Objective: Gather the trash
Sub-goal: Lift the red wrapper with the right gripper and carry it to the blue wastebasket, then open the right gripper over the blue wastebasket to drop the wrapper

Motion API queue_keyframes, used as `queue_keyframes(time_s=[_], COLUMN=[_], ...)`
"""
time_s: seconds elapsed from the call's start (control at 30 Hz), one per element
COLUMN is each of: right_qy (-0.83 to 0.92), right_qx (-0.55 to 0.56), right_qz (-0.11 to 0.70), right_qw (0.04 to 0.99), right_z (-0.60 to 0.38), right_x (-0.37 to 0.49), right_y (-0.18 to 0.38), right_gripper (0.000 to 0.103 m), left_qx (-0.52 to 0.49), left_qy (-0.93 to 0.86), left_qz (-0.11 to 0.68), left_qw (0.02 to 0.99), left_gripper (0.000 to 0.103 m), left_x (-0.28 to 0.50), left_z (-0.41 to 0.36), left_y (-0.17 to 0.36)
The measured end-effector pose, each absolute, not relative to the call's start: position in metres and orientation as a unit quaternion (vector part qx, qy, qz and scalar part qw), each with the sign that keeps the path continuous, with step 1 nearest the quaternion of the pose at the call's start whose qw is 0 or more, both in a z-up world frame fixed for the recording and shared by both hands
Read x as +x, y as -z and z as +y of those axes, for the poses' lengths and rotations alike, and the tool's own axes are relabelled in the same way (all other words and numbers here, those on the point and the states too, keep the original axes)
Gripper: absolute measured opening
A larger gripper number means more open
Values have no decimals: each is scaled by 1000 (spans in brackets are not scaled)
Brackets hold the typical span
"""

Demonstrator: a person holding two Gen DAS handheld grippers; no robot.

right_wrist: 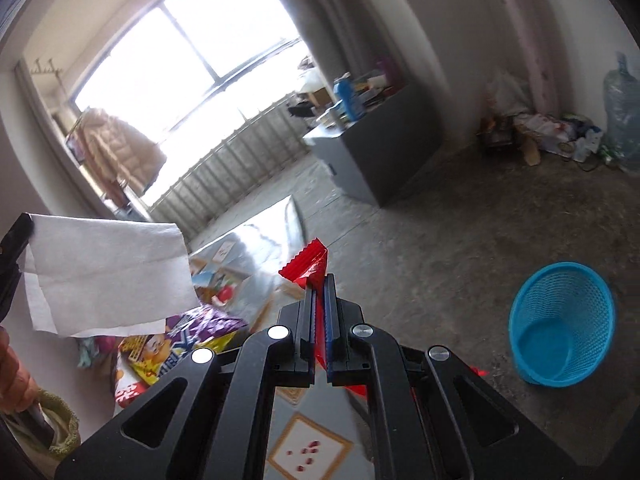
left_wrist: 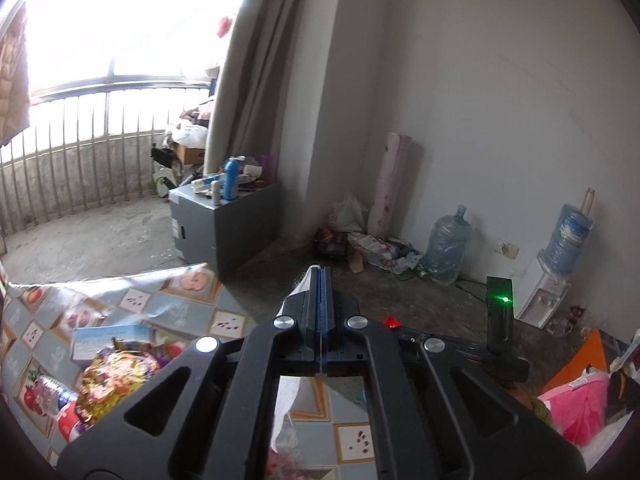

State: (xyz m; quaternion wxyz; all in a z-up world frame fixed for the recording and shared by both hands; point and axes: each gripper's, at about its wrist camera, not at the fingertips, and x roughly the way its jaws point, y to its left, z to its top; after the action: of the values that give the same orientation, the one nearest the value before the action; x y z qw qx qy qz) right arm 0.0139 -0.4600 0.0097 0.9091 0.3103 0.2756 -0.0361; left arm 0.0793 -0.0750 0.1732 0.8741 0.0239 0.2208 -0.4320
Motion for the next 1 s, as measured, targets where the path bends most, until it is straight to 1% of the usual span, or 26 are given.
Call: queue_keyframes(time_s=[0.2,0.4,0.6,0.83,1.0], right_qy=[100,172,233,265,277], right_qx=[322,333,351,371,379], right_qz=[264,266,281,324,353], right_qw=[904,888,862,829,809], right_z=[-505,-552,-596,-635,-663], right_x=[-15,-45,-61,-46,-31], right_y=[6,28,58,109,142], right_gripper=[4,4,4,4,4], left_qx=[52,80,115,151,166], left_qy=[459,476,483,488,499], left_qz=[260,322,387,451,481], left_qw=[848,815,777,732,701], left_gripper=[0,0,0,0,0], left_x=[86,100,111,114,111], left_z=[-148,-236,-323,-405,-459], left_y=[-162,-132,-79,-1,45])
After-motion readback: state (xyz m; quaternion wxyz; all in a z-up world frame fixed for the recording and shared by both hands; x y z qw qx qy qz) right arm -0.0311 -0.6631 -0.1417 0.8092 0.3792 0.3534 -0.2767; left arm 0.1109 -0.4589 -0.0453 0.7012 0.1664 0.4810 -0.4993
